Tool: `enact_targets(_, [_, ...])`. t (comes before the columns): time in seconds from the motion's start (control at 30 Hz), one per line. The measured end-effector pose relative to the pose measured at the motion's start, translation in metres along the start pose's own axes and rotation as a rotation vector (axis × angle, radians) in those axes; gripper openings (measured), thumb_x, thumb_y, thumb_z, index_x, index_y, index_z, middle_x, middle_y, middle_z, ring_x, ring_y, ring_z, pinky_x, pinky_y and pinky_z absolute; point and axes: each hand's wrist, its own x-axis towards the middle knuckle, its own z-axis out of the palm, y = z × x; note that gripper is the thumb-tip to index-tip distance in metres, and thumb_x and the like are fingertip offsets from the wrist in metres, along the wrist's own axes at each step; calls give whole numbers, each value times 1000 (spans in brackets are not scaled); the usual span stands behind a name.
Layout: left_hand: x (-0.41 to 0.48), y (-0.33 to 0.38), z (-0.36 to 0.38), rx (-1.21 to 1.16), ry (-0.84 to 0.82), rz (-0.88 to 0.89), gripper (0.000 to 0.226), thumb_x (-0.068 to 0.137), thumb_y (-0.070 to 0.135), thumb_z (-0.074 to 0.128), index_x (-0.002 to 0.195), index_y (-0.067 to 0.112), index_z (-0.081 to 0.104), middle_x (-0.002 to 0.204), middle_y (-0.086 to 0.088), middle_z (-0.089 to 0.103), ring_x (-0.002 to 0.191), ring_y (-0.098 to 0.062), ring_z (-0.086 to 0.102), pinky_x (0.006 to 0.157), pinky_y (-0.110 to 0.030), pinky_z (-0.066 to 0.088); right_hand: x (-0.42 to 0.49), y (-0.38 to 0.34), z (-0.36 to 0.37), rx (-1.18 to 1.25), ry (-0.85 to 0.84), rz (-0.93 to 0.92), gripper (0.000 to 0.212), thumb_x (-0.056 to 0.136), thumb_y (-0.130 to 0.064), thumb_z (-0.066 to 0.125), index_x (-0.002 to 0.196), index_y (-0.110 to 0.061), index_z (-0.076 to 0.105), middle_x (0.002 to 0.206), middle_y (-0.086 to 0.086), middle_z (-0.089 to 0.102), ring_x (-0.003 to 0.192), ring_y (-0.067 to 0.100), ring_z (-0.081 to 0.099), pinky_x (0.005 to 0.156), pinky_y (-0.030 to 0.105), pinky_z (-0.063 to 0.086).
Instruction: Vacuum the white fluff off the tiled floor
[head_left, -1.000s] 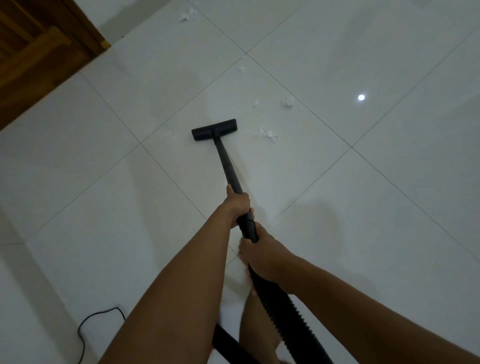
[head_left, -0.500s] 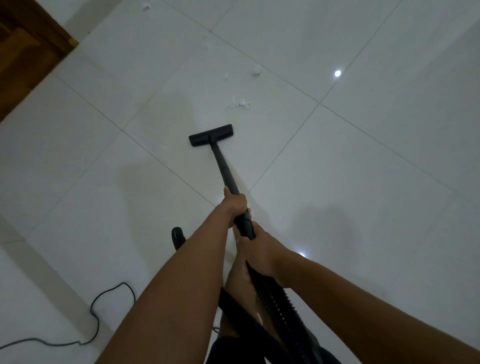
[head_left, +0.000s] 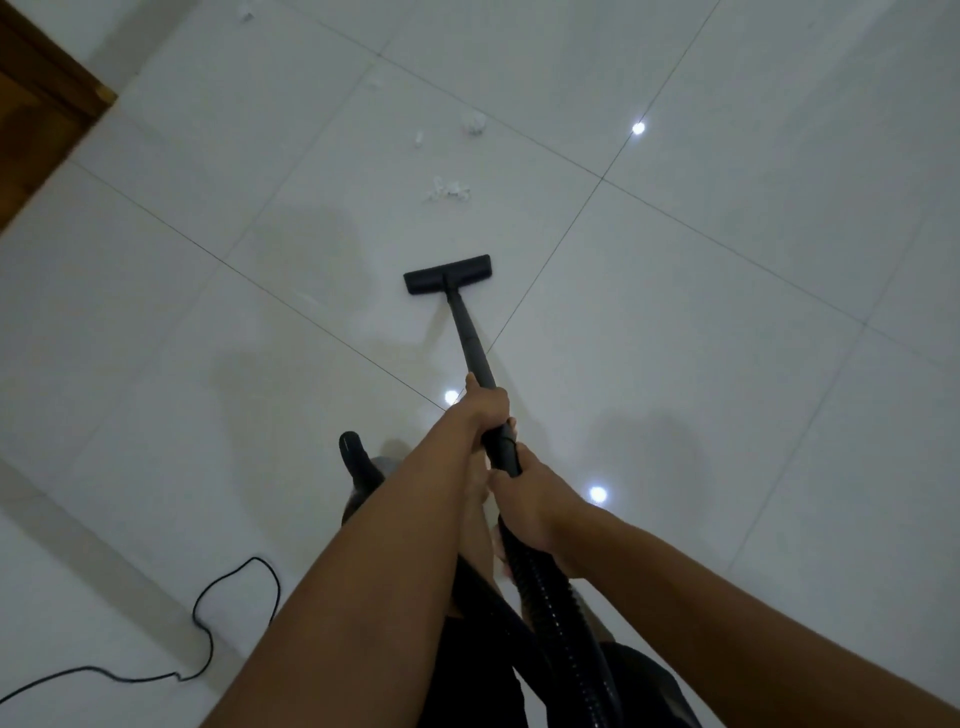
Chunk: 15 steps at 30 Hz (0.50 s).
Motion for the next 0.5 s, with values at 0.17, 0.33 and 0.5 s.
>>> enact_targets(0.17, [7, 4, -8, -29, -9, -17, 71, 105, 15, 34, 158, 40, -6, 96, -14, 56, 62, -17, 54, 58, -30, 53, 4, -2, 7, 109, -9, -7, 51, 105, -24, 37, 153, -34, 23, 73, 15, 60, 58, 27, 58, 63, 43, 56])
enact_targets(0.33, [29, 26, -23, 17, -4, -6, 62, 105, 16, 35, 156, 36, 6, 89, -12, 54, 60, -16, 53, 53, -29, 53, 29, -20, 10, 189, 8, -35, 51, 105, -21, 37, 153, -35, 24, 69, 13, 58, 45, 19, 55, 48, 31, 50])
enact_targets(0.5, [51, 52, -40, 72, -5, 20, 65, 106, 17, 35, 157, 38, 1, 87, -13, 55, 64, -18, 54, 70, -35, 56, 54, -44, 13, 172, 38, -50, 50, 106, -26, 38, 154, -35, 24, 74, 12, 62, 45, 17, 57, 48, 29, 51])
